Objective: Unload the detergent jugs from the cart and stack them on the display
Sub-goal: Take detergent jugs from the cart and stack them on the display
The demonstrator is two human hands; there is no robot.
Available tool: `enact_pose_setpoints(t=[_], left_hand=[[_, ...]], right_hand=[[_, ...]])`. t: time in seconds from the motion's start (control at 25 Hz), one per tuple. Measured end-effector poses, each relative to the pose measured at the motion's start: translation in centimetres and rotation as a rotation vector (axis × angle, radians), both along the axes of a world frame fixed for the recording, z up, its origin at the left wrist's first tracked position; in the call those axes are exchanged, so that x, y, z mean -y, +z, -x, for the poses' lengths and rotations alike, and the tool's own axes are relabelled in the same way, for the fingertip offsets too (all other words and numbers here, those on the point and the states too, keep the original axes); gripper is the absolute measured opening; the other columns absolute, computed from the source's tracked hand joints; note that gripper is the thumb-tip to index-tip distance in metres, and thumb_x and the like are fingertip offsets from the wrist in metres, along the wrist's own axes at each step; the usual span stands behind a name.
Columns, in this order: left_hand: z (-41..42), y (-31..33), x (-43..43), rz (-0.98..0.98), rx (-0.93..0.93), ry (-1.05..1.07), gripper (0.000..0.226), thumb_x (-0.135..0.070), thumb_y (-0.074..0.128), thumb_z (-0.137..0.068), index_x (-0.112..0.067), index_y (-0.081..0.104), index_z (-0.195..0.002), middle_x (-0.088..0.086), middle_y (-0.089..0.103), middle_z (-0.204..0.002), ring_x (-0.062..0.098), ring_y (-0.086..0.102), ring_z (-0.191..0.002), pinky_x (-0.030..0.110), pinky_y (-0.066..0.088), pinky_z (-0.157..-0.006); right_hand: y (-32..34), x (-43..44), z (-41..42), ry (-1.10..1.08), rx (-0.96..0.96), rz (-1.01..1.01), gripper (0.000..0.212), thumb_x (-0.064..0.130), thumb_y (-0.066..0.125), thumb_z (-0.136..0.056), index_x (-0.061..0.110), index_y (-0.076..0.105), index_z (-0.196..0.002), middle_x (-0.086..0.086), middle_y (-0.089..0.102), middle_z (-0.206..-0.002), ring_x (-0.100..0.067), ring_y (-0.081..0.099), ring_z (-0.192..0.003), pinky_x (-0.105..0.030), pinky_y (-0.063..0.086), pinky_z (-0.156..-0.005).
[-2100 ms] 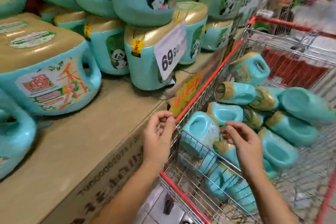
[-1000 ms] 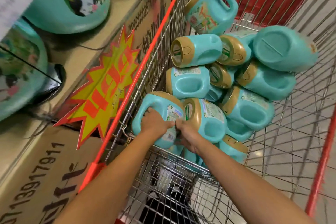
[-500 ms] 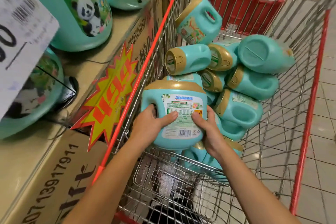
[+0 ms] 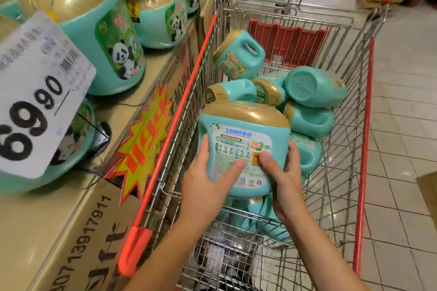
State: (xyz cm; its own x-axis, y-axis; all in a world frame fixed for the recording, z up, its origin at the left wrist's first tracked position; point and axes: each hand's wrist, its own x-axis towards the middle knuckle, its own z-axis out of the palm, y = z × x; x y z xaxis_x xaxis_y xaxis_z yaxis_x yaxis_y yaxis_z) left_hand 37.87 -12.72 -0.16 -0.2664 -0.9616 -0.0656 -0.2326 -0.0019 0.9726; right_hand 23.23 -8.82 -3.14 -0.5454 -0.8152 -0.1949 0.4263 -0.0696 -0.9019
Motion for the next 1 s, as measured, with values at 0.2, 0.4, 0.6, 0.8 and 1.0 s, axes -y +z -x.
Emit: enact_pose_setpoints(t=[0.2,0.4,0.6,0.8,1.0], left_hand=[[0.3,0.7,0.9,0.02,-0.029,-0.122,0.168,-0.073,0.084,-0.018,-0.036,-0.012,-0.151,-0.007,0.015,-0.159,0.012,0.023,-0.146,0.047,0.024,-0.119],[-0.3,0.8,1.3,-0.077,-0.325,-0.116,0.146,-0.035,0.096,-0.034,-0.035,0.011,-0.153,-0.008,0.048,-0.146,0.013,0.054,-0.127,0.05,0.045,-0.105],[-0.9,1.4,0.6,-0.299,-0.566,-0.203,0.135,-0.047,0.096,-0.031,-0.034,0.028,-0.147,-0.006,0.062,-0.132,0.019,0.062,-0.117,0.035,0.056,-0.084],[-1.1,2.3,0.7,-0.369,-0.526,-0.279,0.138,-0.055,0.094,-0.029,-0.027,0.032,-0.149,0.005,0.051,-0.145,0.025,0.052,-0.13,0.046,0.048,-0.102],[-2.2,3.8,1.8,-0.219,-0.323,-0.214,0.082,-0.056,0.077,-0.06,-0.025,0.056,-0.132,0.0,0.063,-0.132,0.0,0.064,-0.108,0.016,0.053,-0.082]], right_hand=[[2.4,-1.6,0.9,0.179,-0.074,0.142,0.028,0.021,0.057,-0.086,0.027,0.065,-0.113,-0.006,0.063,-0.116,-0.021,0.055,-0.109,-0.039,0.043,-0.095],[3.2,-1.1,1.7,0.184,-0.144,0.116,0.035,0.012,0.068,-0.078,0.009,0.067,-0.113,-0.012,0.067,-0.114,-0.033,0.058,-0.112,-0.053,0.04,-0.106],[2.6,0.2,2.3,0.309,0.128,-0.012,0.092,0.042,0.087,-0.056,0.011,0.05,-0.135,-0.015,0.054,-0.136,-0.033,0.048,-0.129,-0.052,0.035,-0.108],[2.2,-0.4,1.1,0.4,0.413,-0.002,0.112,0.048,0.093,-0.044,0.004,0.05,-0.137,-0.023,0.055,-0.135,-0.039,0.049,-0.127,-0.052,0.038,-0.108],[2.3,-0.9,0.8,0.226,0.442,0.096,0.095,0.042,0.092,-0.049,0.005,0.057,-0.129,-0.02,0.062,-0.126,-0.035,0.059,-0.115,-0.051,0.046,-0.101]])
